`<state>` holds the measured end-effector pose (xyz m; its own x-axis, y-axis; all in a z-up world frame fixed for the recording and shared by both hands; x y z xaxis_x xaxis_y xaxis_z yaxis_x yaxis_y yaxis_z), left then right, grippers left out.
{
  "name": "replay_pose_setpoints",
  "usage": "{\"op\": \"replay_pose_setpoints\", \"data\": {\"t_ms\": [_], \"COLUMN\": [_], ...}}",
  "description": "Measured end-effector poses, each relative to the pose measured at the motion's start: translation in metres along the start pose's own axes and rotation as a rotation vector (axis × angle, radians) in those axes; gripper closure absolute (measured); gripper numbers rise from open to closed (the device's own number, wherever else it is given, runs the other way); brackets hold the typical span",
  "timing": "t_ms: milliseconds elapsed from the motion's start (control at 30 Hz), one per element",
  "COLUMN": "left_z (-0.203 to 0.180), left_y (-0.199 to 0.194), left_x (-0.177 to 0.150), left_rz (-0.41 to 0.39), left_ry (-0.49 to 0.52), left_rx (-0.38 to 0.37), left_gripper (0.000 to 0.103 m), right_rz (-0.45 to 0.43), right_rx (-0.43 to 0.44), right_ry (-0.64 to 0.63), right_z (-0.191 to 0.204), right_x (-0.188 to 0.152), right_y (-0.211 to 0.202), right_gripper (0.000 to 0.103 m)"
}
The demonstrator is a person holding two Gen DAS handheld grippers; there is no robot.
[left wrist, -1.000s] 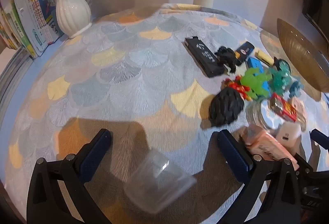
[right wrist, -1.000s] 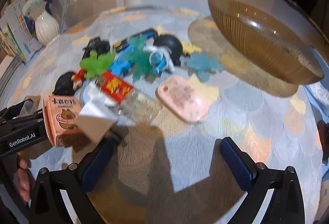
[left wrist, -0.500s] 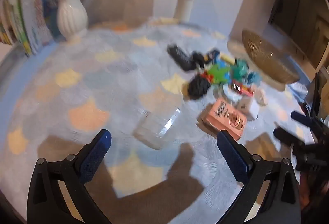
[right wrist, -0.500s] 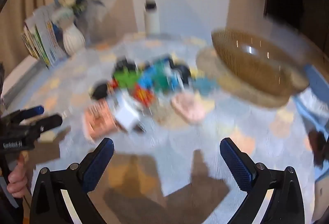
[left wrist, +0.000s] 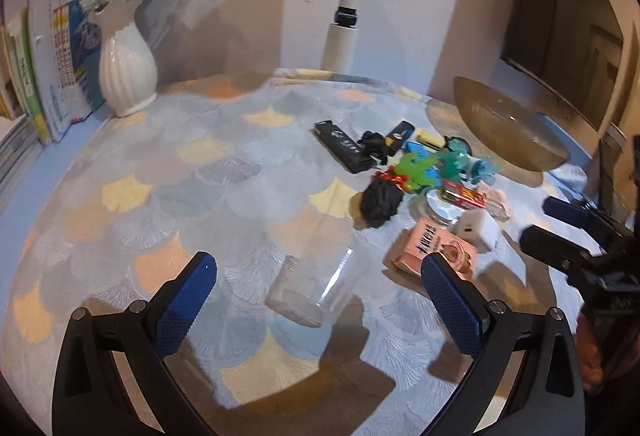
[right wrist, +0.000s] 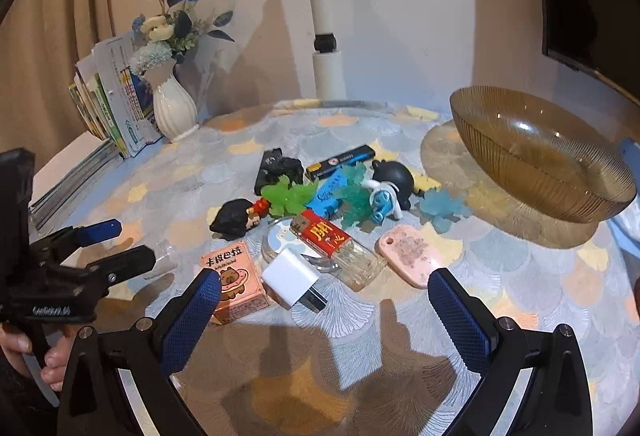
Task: Organize rigid objects
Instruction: 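Move the left tool to the clear plastic cup while the right tool approaches the pink snack box, then grasp the clear cup with the left tool while the right tool grasps the pink snack box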
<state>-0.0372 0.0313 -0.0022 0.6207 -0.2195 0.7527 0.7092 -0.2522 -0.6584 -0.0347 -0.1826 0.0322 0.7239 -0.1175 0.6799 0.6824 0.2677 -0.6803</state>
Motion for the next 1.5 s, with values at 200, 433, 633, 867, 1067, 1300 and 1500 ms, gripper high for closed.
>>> {"op": "replay_pose_setpoints", "data": {"t_ms": [200, 433, 633, 867, 1067, 1300, 1500], "left_z": [-0.009, -0.006, -0.004, -0.003, -0.002, -0.002, -0.003], "left_y": [0.000, 0.003, 0.008, 0.005, 0.011, 0.012, 0.015], "left_x": [0.001, 0.000, -0.002, -0.001, -0.001, -0.003, -0.005], "left_rz": [0.015, 0.047, 0.075, 0.065, 0.096, 0.104, 0.127], "left_ry": [0.032, 0.009, -0.010, -0.017, -0.027, -0.035, -0.044], "left_rx": [-0.006, -0.018, -0.042, -0.063, -0.082, -0.124, -0.154], "left_gripper": [0.001, 0.001, 0.001, 0.001, 0.013, 0.014, 0.018], "right_rz": [0.003, 0.076, 0.158, 0.248, 0.293, 0.309, 0.278], "right_rx": [0.040, 0.315, 0.309, 0.248, 0.083, 0.072, 0.031], "right_ry": [0.004, -0.134, -0.195, -0.233, -0.178, -0.235, -0.230], "right_z": [-0.004, 0.026, 0.042, 0.049, 0.040, 0.058, 0.063], "right_x": [-0.001, -0.016, -0.027, -0.038, -0.026, -0.020, -0.020], "right_y": [0.003, -0.008, 0.001, 0.016, 0.051, 0.069, 0.068], "right_gripper": [0.000, 0.000, 0.010, 0.025, 0.025, 0.016, 0.032]}}
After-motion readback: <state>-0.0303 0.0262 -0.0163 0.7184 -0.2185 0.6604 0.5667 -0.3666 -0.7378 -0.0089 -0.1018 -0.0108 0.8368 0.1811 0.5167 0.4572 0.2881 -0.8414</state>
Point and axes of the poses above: each gripper's, at about its wrist camera, not at the fingertips, and y roughly the way its jaws point, z to its left, x to its top, the point moved 4 cm from there along y, roughly the way its jaws point, and after that the axes turned 11 degrees about y, right-handed, at the moved point
